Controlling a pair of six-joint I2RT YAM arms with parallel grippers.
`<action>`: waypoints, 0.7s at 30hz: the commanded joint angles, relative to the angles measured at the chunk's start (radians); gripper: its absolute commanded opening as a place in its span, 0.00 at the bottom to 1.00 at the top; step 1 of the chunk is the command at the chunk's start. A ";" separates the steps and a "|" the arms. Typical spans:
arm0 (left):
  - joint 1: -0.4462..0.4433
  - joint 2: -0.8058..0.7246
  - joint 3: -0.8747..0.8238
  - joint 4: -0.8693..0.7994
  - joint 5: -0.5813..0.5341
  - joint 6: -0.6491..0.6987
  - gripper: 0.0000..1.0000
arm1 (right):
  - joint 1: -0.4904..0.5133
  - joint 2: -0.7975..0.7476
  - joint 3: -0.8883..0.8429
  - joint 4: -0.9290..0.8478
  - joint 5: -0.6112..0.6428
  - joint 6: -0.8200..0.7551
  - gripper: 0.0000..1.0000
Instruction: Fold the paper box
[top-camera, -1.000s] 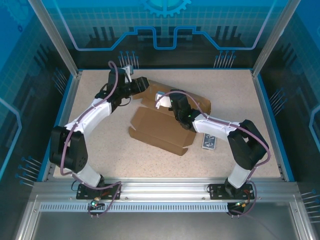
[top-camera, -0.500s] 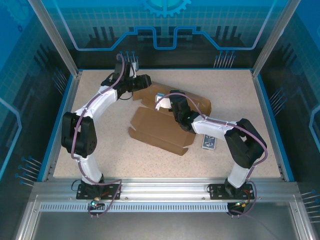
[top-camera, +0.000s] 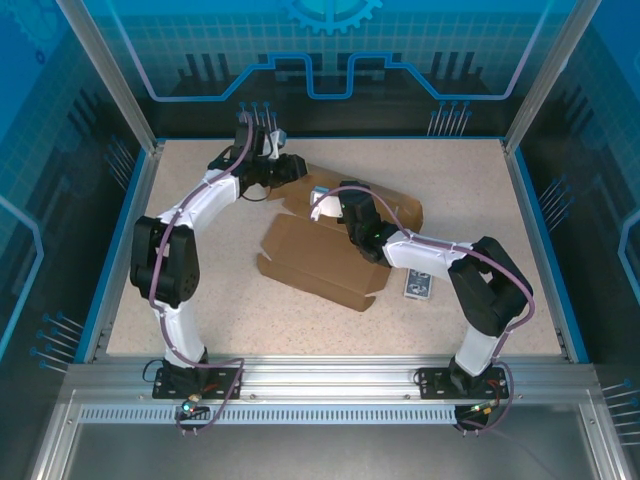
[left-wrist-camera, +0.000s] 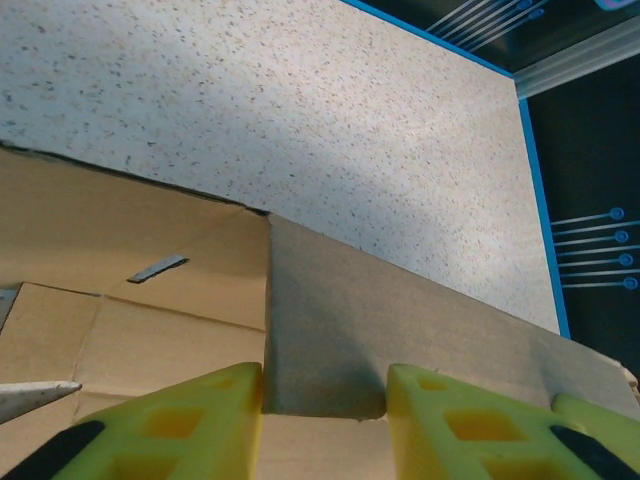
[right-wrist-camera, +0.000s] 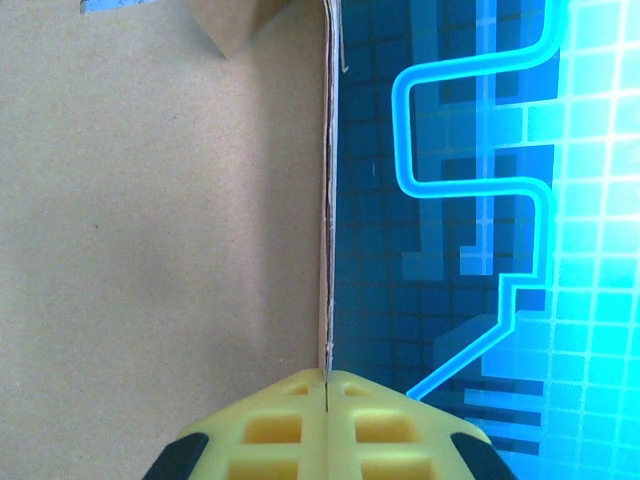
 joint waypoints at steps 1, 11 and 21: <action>0.007 0.012 0.036 0.032 0.058 -0.030 0.35 | 0.006 0.004 0.013 0.000 -0.005 0.017 0.00; 0.027 -0.124 -0.077 0.096 -0.093 0.034 0.59 | -0.028 -0.077 0.026 -0.158 -0.080 0.119 0.00; 0.052 -0.422 -0.575 0.482 -0.170 0.087 0.65 | -0.096 -0.101 0.140 -0.437 -0.202 0.280 0.00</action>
